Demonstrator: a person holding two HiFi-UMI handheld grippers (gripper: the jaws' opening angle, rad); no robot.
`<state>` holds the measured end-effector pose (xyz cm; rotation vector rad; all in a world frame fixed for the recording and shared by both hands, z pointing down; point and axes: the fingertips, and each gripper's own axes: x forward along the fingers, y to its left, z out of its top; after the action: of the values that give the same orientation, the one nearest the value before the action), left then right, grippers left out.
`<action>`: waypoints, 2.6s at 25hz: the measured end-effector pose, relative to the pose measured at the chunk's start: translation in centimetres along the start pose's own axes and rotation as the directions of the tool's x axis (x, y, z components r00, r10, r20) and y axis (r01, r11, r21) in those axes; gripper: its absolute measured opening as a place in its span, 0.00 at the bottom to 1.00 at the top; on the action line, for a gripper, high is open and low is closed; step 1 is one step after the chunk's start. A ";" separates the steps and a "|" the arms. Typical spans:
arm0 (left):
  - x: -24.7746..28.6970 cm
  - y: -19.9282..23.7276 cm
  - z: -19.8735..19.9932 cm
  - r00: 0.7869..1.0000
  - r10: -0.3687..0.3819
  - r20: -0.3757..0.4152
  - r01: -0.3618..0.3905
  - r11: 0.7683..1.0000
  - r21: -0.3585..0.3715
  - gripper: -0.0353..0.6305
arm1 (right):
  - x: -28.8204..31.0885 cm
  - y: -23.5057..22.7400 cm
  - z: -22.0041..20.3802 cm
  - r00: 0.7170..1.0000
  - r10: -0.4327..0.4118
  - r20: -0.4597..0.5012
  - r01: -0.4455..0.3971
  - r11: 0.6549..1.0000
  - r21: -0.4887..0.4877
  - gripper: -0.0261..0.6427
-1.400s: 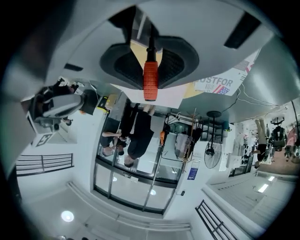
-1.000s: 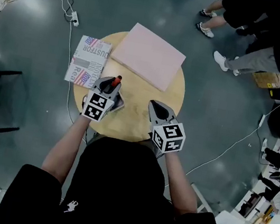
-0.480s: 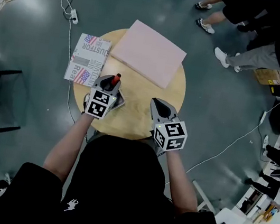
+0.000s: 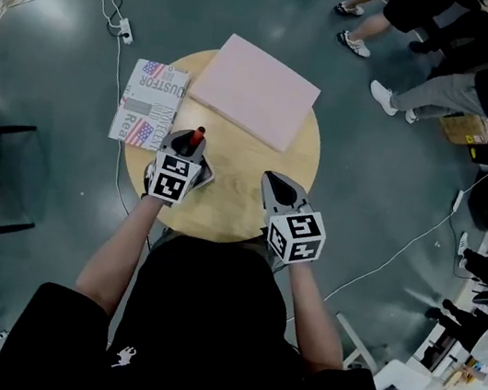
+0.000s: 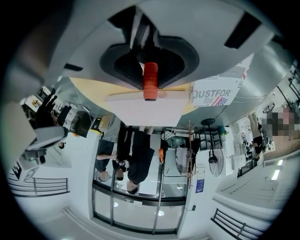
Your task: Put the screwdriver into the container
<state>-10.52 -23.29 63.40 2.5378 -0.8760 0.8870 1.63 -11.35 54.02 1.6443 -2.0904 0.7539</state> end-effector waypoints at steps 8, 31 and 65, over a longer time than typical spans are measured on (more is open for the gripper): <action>0.0 0.4 -0.2 0.999 0.039 0.006 -0.039 0.999 -0.011 0.22 | -0.5 -0.2 -0.3 1.000 -0.007 0.004 0.007 1.000 0.005 0.04; -11.5 0.9 7.4 0.937 0.173 0.304 -0.166 0.985 -0.049 0.14 | -3.1 0.8 6.4 0.972 0.070 0.224 -0.049 0.994 -0.099 0.04; -25.8 -11.7 9.7 0.681 0.600 0.420 -0.526 0.800 -0.288 0.06 | -13.4 -1.2 10.7 0.832 0.467 0.301 -0.387 0.875 -0.290 0.04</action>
<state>-14.64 -7.39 38.42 2.4104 -1.8912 0.2582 6.42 -7.89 37.91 1.2751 -2.7518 0.3306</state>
